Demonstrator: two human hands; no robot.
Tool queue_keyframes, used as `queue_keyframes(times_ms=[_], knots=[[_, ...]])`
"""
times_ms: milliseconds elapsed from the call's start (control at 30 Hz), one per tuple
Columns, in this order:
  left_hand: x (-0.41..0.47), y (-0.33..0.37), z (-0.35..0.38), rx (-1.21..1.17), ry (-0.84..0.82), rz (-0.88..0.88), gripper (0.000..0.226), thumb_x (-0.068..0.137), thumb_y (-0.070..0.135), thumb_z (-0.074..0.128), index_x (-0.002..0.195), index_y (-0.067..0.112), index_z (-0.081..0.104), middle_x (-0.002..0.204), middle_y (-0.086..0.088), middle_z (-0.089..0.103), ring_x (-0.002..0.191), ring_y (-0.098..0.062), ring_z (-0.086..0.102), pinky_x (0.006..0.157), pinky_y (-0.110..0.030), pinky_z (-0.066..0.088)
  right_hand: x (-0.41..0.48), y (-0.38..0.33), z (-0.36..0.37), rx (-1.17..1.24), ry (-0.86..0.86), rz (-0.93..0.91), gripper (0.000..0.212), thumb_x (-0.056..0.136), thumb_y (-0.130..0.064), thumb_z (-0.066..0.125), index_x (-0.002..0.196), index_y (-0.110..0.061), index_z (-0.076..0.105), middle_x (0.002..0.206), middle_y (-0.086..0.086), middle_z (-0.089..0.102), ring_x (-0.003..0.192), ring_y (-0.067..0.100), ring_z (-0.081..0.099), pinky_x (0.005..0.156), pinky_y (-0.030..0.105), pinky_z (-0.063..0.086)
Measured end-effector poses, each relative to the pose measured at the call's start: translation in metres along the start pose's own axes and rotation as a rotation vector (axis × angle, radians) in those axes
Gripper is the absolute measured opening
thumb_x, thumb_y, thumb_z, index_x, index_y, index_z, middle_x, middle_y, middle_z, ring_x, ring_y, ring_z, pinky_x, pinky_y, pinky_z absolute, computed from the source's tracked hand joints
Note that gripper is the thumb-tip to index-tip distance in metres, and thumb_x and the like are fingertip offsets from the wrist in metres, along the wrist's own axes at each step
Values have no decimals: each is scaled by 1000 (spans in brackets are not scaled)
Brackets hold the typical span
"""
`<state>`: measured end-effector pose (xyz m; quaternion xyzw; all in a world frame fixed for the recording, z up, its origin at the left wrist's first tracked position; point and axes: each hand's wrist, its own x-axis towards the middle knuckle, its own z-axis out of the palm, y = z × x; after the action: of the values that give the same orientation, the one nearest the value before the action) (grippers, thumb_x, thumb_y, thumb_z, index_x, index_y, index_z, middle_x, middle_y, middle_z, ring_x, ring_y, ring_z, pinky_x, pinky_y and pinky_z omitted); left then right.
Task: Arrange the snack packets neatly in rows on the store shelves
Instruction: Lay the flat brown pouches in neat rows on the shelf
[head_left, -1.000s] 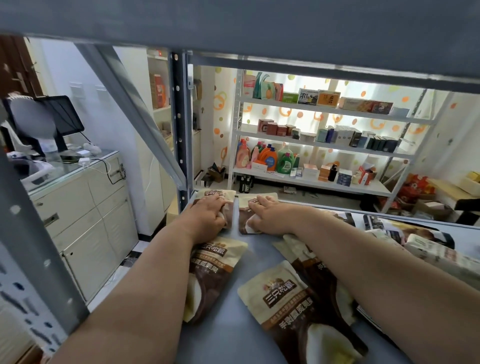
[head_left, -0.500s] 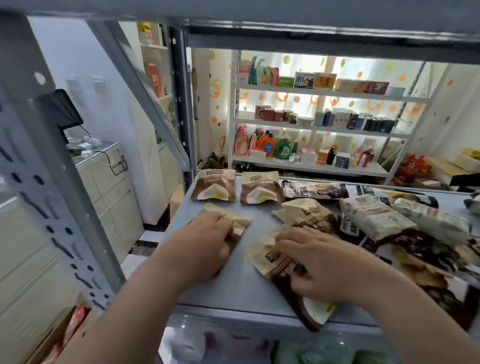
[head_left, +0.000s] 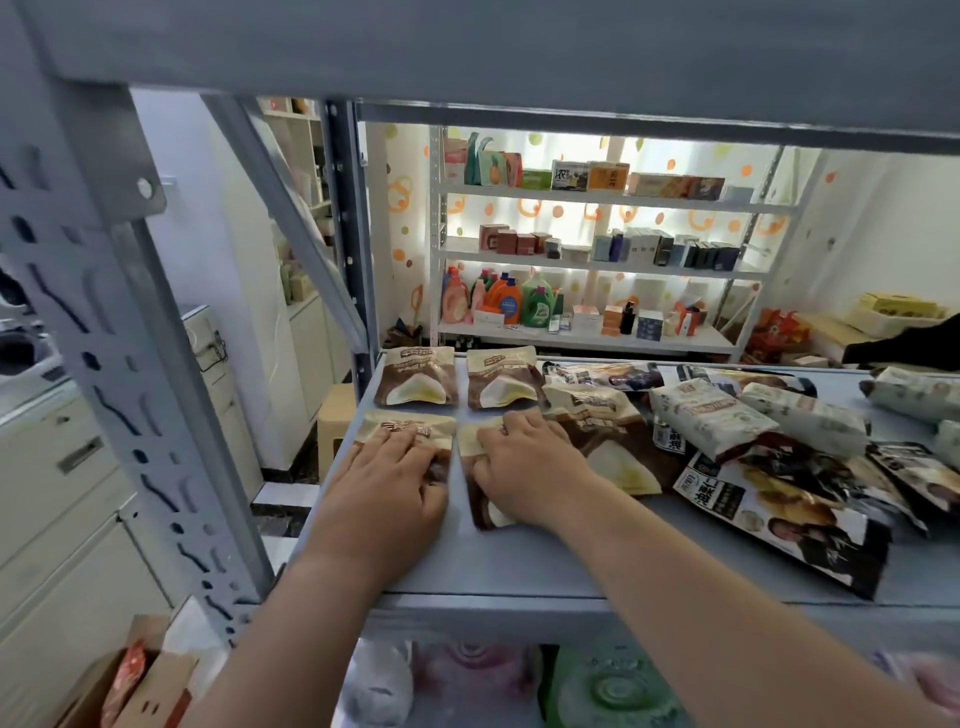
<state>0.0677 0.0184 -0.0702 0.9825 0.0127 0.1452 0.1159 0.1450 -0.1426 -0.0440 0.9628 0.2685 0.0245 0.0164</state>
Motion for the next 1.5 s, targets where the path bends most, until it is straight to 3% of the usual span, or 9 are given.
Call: queue_keyframes(times_ms=[233,367,467,733,933,1067,1267,1367,1500], knots=[[-5,-1,-1,37,39,5,50,91,40,37,140,35,46,152,6,38,141,-18,26,117,-37,18,-36,54,-20,213,456,-5,46,92,-43,45,133,-26,54,139,3,49,132,23,41,107,39,34],[-5,0,-1,59,35,4,51,91,40,36,140,35,46,152,5,38,139,-19,29,116,-38,21,-63,111,-21,67,167,152,60,91,-61,34,147,-41,31,159,1,25,148,25,14,117,46,13],[-2,4,-2,109,1,-10,53,88,40,33,139,34,48,151,4,39,137,-21,30,115,-38,21,-71,126,-13,19,10,113,68,91,-67,32,152,-43,16,158,-6,29,146,21,21,118,44,10],[23,71,-25,-32,82,77,47,89,33,52,135,25,50,129,0,57,113,-21,54,91,-37,47,-58,174,-49,132,236,-2,57,85,-66,47,136,-40,48,140,-8,48,127,17,47,101,38,40],[72,140,-6,-117,-108,211,70,87,57,50,149,41,23,155,7,29,142,-19,23,111,-42,30,-27,213,-63,-9,-207,40,69,78,-67,58,141,-50,36,152,-8,36,132,21,41,104,45,40],[88,159,22,36,-309,200,87,75,80,43,148,49,8,162,10,-1,148,-24,-7,115,-51,12,-16,236,-66,64,-234,-22,60,69,-59,65,124,-53,41,132,-8,48,106,15,52,86,38,48],[87,166,37,85,-341,167,122,49,94,49,147,34,8,160,11,-7,146,-27,-15,114,-52,11,5,246,-76,48,-227,-119,39,78,-60,64,108,-38,53,115,-9,51,96,12,52,75,33,45],[86,168,30,74,-295,205,104,60,80,56,143,29,21,159,11,2,147,-26,-8,115,-48,17,33,232,-78,-28,-24,-208,42,86,-49,61,122,-29,54,124,-1,54,106,18,53,87,39,48],[78,166,25,-34,-67,314,47,80,53,54,117,24,48,148,5,32,141,-15,17,113,-30,25,51,216,-63,-17,-283,-244,66,81,-42,65,142,-28,41,134,0,52,111,19,54,94,40,48]])
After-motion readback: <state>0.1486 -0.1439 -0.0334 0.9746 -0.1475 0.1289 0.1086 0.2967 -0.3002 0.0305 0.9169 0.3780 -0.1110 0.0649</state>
